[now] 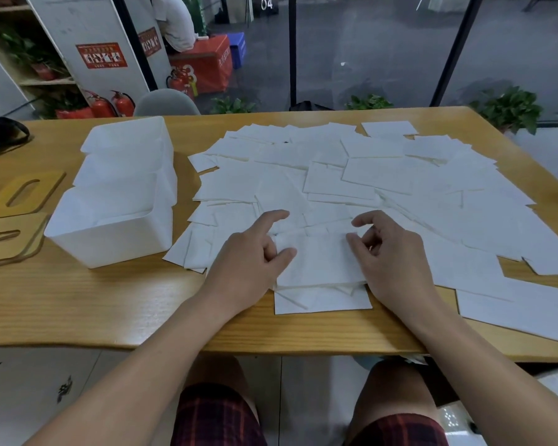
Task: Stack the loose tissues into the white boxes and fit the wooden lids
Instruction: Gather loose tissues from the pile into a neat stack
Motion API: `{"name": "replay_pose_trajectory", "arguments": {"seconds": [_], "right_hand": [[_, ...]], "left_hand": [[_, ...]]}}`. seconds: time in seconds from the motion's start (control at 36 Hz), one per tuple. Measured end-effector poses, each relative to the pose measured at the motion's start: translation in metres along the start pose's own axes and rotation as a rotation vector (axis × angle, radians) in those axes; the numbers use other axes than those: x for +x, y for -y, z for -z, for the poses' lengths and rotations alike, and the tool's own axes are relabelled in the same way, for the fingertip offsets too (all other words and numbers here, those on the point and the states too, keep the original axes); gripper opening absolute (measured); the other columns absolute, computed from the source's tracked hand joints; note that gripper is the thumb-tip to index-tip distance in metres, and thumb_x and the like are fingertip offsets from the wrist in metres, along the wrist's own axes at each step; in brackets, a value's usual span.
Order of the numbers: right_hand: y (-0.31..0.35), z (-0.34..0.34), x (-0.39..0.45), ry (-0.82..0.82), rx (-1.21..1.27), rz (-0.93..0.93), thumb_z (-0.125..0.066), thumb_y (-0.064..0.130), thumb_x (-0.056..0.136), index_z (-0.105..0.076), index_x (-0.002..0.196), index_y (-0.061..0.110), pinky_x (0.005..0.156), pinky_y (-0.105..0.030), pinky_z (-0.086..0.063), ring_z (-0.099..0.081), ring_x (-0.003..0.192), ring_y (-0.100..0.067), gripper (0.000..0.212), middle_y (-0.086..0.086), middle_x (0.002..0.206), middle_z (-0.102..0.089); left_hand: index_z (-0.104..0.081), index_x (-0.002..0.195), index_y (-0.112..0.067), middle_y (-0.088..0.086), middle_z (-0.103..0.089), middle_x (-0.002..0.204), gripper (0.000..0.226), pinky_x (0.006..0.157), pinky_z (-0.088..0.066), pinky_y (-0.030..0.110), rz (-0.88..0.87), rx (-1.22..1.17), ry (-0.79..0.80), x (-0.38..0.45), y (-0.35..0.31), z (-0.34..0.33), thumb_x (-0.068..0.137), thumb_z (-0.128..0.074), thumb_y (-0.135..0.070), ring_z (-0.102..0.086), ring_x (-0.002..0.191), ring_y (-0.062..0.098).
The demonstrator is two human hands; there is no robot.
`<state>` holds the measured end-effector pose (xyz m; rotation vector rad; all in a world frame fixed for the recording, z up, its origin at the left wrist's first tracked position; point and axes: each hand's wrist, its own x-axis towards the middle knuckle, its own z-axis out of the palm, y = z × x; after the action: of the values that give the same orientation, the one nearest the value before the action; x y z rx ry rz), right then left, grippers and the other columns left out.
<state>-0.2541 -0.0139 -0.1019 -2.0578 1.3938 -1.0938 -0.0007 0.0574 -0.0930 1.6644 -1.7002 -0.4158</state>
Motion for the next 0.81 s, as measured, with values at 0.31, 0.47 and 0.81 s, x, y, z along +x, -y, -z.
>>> {"name": "replay_pose_trajectory", "arguments": {"seconds": [0.31, 0.47, 0.81], "right_hand": [[0.006, 0.0, -0.002, 0.017, -0.12, 0.104, -0.076, 0.029, 0.101, -0.073, 0.111, 0.023, 0.069, -0.028, -0.048, -0.057, 0.074, -0.006, 0.012, 0.013, 0.101, -0.061], [0.004, 0.001, -0.003, 0.06, -0.088, 0.109, -0.076, 0.029, 0.101, -0.075, 0.105, 0.024, 0.07, -0.021, -0.044, -0.057, 0.073, -0.007, 0.006, 0.014, 0.098, -0.063], [0.0, 0.0, -0.001, 0.053, -0.049, 0.109, -0.076, 0.031, 0.101, -0.075, 0.103, 0.026, 0.071, -0.024, -0.048, -0.058, 0.074, -0.008, 0.005, 0.015, 0.096, -0.065]], "left_hand": [[-0.077, 0.117, -0.027, -0.016, -0.065, 0.097, 0.021, 0.079, -0.047, 0.027, -0.133, 0.347, -0.185, 0.039, 0.003, 0.007, 0.108, -0.066, -0.041, -0.054, 0.088, 0.004], [-0.076, 0.107, -0.021, -0.008, -0.067, 0.099, 0.022, 0.075, -0.047, 0.033, -0.149, 0.452, -0.087, 0.062, 0.011, 0.004, 0.109, -0.063, -0.039, -0.053, 0.096, 0.014], [-0.077, 0.102, -0.014, 0.001, -0.072, 0.097, 0.032, 0.087, -0.049, 0.041, -0.267, 0.515, -0.022, 0.06, 0.005, 0.011, 0.114, -0.057, -0.036, -0.062, 0.094, 0.022]]}}
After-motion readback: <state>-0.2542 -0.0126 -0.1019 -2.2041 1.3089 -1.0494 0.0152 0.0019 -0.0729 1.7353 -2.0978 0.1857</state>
